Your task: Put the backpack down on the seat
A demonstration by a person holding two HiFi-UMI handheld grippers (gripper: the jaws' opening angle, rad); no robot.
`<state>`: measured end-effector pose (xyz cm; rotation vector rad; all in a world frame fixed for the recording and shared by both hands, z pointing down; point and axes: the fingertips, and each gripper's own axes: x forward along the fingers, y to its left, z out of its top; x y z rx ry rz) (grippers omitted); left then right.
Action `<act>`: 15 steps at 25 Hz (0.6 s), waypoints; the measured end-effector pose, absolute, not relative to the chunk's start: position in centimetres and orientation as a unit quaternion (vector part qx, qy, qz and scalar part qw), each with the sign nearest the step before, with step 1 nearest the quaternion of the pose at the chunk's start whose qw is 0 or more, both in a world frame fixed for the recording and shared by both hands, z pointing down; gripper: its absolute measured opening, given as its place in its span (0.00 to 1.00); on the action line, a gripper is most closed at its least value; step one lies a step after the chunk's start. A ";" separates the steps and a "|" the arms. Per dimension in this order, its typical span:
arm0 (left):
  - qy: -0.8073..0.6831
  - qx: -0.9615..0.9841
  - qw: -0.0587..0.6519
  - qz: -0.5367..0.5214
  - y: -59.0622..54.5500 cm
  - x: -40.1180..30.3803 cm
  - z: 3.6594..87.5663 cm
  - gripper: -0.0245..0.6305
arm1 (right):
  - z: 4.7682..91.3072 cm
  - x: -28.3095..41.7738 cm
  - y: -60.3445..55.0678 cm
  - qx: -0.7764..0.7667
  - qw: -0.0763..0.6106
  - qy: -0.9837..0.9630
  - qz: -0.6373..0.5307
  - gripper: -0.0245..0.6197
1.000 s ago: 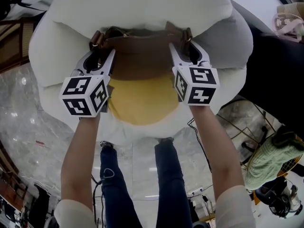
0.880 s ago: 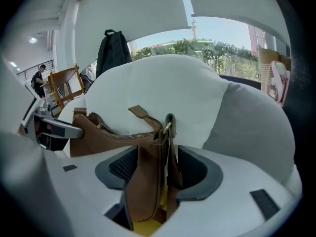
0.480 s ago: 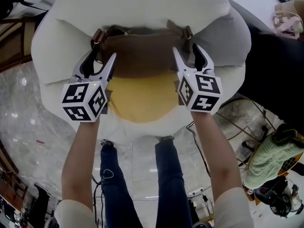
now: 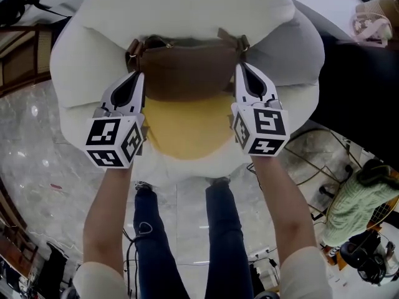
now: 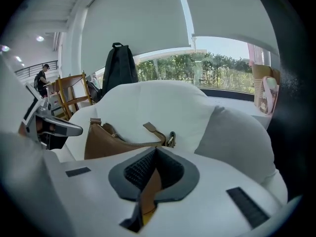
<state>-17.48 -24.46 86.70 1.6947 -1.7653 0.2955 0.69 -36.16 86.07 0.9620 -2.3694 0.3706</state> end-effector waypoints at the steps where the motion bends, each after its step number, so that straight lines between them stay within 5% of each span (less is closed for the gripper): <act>1: -0.673 0.651 0.332 0.110 -24.4 -17.2 86.3 0.09 | 85.7 0.7 -36.0 0.357 0.271 -0.883 0.141 0.08; 15: -0.646 0.687 0.322 0.086 -23.7 -14.1 77.6 0.09 | 77.5 1.2 -33.9 0.350 0.238 -0.892 0.155 0.08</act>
